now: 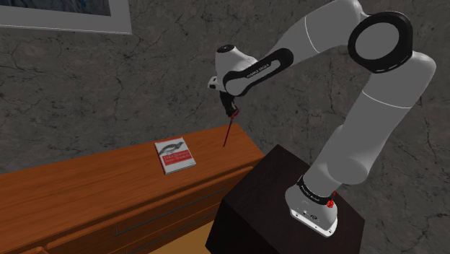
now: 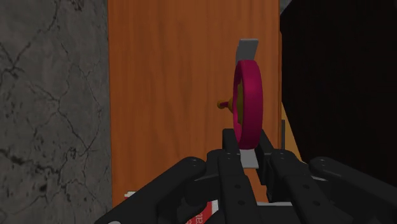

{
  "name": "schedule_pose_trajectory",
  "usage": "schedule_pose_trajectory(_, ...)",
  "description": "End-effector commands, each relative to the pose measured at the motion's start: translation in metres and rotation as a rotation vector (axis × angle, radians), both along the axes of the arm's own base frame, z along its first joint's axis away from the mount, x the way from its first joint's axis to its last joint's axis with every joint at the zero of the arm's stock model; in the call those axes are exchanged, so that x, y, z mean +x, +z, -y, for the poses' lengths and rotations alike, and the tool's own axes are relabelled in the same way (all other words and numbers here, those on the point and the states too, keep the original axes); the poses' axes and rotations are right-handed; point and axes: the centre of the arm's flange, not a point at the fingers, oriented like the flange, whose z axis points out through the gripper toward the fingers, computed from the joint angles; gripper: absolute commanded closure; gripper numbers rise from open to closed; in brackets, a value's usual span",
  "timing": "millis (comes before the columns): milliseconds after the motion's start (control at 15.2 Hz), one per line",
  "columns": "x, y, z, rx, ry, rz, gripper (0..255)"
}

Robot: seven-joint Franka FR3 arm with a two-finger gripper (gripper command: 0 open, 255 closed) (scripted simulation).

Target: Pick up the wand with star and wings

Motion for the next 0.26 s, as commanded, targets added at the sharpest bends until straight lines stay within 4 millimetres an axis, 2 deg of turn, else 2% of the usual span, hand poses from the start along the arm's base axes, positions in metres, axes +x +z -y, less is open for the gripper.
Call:
schedule_pose_trajectory(0,-0.0012,0.0113,0.0008,0.000,0.000,0.000,255)
schedule_pose_trajectory(198,-0.0012,0.0174,0.0008,0.000,0.000,0.000,255)
